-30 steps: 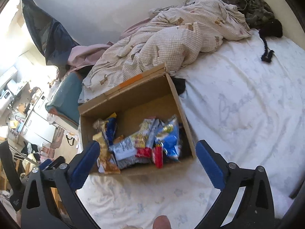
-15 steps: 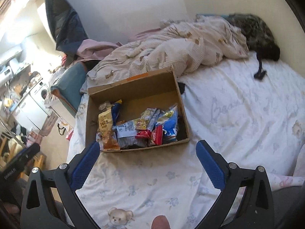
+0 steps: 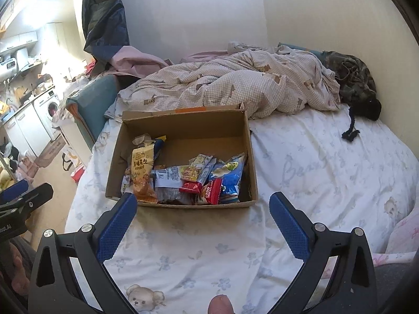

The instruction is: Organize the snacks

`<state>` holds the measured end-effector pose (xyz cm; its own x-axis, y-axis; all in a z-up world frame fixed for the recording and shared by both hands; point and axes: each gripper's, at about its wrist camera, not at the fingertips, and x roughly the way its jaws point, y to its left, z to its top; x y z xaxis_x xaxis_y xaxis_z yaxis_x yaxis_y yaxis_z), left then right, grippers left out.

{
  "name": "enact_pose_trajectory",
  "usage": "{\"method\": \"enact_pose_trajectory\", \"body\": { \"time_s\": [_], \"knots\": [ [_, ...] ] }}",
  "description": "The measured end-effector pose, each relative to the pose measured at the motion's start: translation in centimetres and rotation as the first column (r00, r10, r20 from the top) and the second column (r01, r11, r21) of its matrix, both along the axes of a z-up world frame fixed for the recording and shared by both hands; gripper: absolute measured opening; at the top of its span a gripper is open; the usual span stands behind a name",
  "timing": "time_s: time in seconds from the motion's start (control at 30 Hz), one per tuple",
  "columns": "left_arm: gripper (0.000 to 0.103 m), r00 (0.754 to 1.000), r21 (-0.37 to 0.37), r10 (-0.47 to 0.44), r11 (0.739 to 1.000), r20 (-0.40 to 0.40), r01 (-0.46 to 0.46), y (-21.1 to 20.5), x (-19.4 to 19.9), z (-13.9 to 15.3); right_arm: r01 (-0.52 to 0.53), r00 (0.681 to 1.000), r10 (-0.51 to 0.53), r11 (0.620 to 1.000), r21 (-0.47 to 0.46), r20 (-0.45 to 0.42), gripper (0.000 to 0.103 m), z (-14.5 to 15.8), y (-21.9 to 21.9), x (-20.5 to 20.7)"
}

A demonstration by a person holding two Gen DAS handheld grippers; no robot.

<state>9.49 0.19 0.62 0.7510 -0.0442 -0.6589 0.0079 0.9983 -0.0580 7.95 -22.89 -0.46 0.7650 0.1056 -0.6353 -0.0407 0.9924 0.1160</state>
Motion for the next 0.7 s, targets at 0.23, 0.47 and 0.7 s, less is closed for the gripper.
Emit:
{"method": "enact_pose_trajectory", "body": {
  "time_s": [0.23,0.47,0.7],
  "knots": [
    [0.103,1.0,-0.005,-0.006,1.0,-0.01,0.006,-0.04,-0.06,-0.24,0.003,1.0,-0.003,1.0,0.002,-0.003,0.103,-0.04,0.14,0.05],
    [0.103,1.0,-0.007,-0.009,1.0,-0.01,0.009,-0.02,-0.05,-0.22,0.005,1.0,-0.005,1.0,0.002,-0.002,0.103,-0.01,0.13,0.04],
    [0.102,1.0,-0.011,-0.006,1.0,-0.007,0.006,-0.07,-0.04,-0.04,0.004,1.0,-0.004,1.0,-0.001,0.001,0.103,-0.08,-0.05,0.17]
  ]
}}
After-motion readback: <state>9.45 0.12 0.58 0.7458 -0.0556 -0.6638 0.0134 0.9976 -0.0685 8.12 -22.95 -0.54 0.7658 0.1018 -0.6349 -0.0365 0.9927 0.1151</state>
